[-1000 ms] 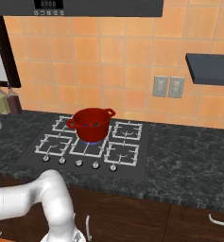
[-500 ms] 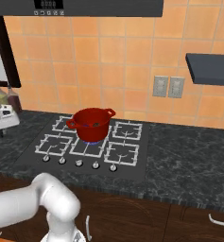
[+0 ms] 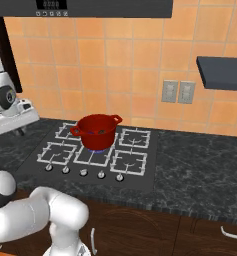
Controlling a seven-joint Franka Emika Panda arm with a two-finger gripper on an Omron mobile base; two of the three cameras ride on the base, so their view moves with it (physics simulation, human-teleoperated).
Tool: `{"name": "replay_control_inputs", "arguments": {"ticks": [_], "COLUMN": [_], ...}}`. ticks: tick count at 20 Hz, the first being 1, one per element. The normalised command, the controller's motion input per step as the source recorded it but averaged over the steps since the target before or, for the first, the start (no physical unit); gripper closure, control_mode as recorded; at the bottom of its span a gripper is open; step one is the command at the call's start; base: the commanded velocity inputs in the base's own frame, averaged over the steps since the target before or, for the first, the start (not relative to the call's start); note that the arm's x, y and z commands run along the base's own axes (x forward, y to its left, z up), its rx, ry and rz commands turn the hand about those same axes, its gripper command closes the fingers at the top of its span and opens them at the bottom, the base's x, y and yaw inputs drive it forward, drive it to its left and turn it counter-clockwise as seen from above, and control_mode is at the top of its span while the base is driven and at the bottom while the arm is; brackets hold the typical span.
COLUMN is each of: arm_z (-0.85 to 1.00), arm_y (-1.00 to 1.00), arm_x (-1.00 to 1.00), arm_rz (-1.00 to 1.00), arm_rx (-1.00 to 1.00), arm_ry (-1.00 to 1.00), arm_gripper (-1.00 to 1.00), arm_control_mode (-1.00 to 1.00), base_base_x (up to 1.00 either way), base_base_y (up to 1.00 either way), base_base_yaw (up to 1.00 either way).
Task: Put the cucumber and eggplant in the pot. Retrieve the spatula and lightly stir the vegetables in the pot.
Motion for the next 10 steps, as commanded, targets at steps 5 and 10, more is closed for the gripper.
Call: {"name": "replay_control_inputs", "arguments": {"ticks": [5,10], "arm_z": [0.55,0.53], "arm_y": [-1.00,-1.00], "arm_x": [0.20,0.38], "arm_rz": [0.20,0.21], "arm_rx": [-0.07,-0.07], "arm_ry": [0.00,0.00], "arm_gripper": [1.00,1.00], "arm_control_mode": [-1.00,-1.00], "base_base_x": [0.00,0.00], "base_base_y": [0.00,0.00], "base_base_yaw": [0.00,0.00]}}
